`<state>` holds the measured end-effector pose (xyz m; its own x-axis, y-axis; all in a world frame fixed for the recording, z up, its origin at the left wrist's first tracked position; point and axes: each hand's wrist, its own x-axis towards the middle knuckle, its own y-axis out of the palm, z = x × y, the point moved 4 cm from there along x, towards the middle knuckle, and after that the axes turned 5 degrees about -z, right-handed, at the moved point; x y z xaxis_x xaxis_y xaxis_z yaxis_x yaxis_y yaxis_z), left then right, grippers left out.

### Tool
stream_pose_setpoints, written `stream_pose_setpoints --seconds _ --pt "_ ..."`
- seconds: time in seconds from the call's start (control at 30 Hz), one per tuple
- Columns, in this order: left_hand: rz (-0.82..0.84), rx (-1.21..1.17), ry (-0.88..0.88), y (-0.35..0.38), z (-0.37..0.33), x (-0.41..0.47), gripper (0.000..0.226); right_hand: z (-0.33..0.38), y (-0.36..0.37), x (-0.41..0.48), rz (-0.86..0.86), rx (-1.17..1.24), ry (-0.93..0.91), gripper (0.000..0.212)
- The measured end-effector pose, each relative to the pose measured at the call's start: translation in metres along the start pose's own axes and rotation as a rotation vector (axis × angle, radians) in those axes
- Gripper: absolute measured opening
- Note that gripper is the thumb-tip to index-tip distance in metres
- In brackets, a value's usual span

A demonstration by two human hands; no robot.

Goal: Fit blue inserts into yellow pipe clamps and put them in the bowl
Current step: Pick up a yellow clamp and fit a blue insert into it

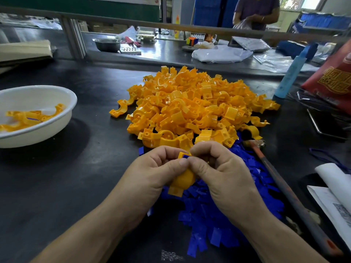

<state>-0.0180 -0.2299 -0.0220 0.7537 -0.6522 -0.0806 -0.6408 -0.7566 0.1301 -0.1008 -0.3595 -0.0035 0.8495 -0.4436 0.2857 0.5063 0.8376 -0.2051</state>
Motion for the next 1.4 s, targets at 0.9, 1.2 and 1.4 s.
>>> stream_pose_setpoints --seconds 0.9,1.2,1.4 --pt "-0.48 0.596 -0.061 -0.07 -0.024 0.011 0.012 0.021 -0.056 0.01 -0.267 -0.731 -0.096 0.034" --pt "-0.35 1.342 -0.192 -0.098 -0.023 0.018 0.047 -0.028 -0.141 -0.011 0.002 -1.428 0.352 0.044" --pt "-0.262 1.509 -0.278 -0.096 -0.025 0.011 0.048 -0.044 -0.147 -0.033 0.025 -1.377 0.419 0.035"
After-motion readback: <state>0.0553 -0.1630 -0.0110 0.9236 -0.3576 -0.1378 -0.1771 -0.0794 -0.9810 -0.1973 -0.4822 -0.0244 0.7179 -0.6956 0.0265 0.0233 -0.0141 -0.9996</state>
